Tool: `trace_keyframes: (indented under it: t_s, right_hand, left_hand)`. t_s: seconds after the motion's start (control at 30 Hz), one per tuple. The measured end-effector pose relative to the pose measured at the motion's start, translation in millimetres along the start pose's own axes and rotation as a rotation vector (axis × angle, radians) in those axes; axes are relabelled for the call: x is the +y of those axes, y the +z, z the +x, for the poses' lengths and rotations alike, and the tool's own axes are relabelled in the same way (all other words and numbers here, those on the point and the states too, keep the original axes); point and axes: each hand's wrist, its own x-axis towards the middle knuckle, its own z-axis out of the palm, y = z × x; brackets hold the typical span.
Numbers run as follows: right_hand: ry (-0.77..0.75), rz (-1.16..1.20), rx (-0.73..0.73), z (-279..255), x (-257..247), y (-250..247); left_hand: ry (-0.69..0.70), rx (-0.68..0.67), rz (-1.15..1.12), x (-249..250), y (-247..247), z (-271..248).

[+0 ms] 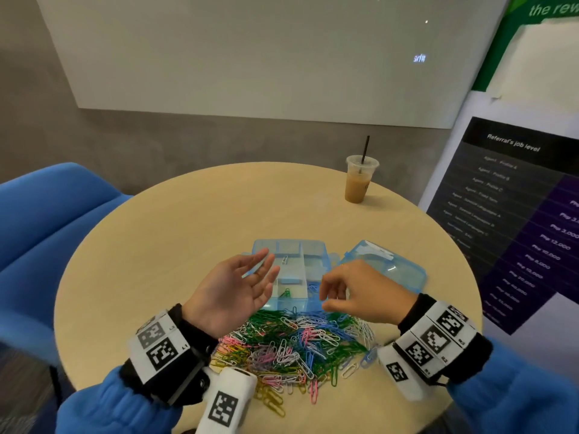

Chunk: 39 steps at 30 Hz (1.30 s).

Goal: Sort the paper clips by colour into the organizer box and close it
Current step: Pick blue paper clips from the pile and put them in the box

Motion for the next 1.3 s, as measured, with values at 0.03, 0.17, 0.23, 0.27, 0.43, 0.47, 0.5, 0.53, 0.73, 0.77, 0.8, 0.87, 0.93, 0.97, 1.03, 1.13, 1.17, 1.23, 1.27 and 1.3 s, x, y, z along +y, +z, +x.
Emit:
trace_keyframes:
  t_s: [0.03, 0.17, 0.23, 0.27, 0.43, 0.47, 0.5, 0.53, 0.73, 0.77, 0.8, 0.87, 0.93, 0.97, 1.03, 1.13, 1.17, 1.23, 1.27, 1.3]
  right_hand:
    - [-0.018, 0.004, -0.03, -4, -2, 2]
    - [-0.056, -0.022, -0.085, -9, -13, 15]
    - [-0.057, -0.048, -0.092, -6, -21, 20]
    - [-0.062, -0.052, -0.086, -4, -26, 22]
    - [-0.131, -0.071, -0.095, 18, -58, 34]
    - [-0.122, -0.107, -0.119, 24, -63, 37]
    - [-0.112, -0.156, -0.139, 30, -68, 41]
    - [-0.1, -0.213, -0.152, 35, -72, 45]
    - [-0.042, -0.429, -0.19, 52, -83, 55]
    - [-0.049, -0.448, -0.202, 53, -84, 54]
    - [-0.051, -0.456, -0.213, 54, -85, 54]
    - [-0.054, -0.445, -0.218, 56, -82, 56]
    - [-0.056, -0.412, -0.215, 58, -77, 57]
    - [-0.056, -0.395, -0.218, 58, -73, 57]
    - [-0.056, -0.324, -0.219, 59, -68, 53]
    - [-0.064, -0.154, -0.202, 58, -62, 40]
    - [-0.072, -0.101, -0.192, 57, -61, 35]
    - [-0.063, 0.001, -0.181, 56, -57, 24]
    - [-0.05, 0.052, -0.182, 56, -54, 19]
    - [-0.034, 0.104, -0.185, 56, -51, 14]
  left_hand:
    - [0.018, 0.009, 0.01, 1, -2, 0]
    - [0.134, 0.106, 0.058, 5, -10, 0]
    - [0.166, 0.134, 0.088, 8, -12, -2]
    - [0.175, 0.139, 0.096, 9, -13, -4]
    - [0.18, 0.141, 0.097, 12, -15, -8]
    - [0.176, 0.14, 0.096, 12, -15, -9]
    - [0.173, 0.138, 0.095, 13, -16, -10]
    - [0.173, 0.138, 0.095, 13, -16, -11]
    - [0.163, 0.142, 0.078, 13, -20, -16]
    - [0.157, 0.141, 0.08, 13, -21, -16]
    - [0.151, 0.14, 0.081, 12, -22, -17]
    - [0.143, 0.142, 0.083, 10, -24, -18]
    - [0.135, 0.145, 0.086, 8, -24, -20]
    - [0.132, 0.147, 0.089, 7, -24, -20]
    - [0.131, 0.159, 0.1, 4, -24, -21]
    - [0.134, 0.195, 0.098, 0, -28, -21]
    - [0.137, 0.203, 0.091, -1, -28, -21]
    - [0.159, 0.202, 0.1, -2, -28, -22]
    - [0.178, 0.195, 0.139, -3, -27, -22]
    - [0.201, 0.189, 0.212, -2, -26, -22]
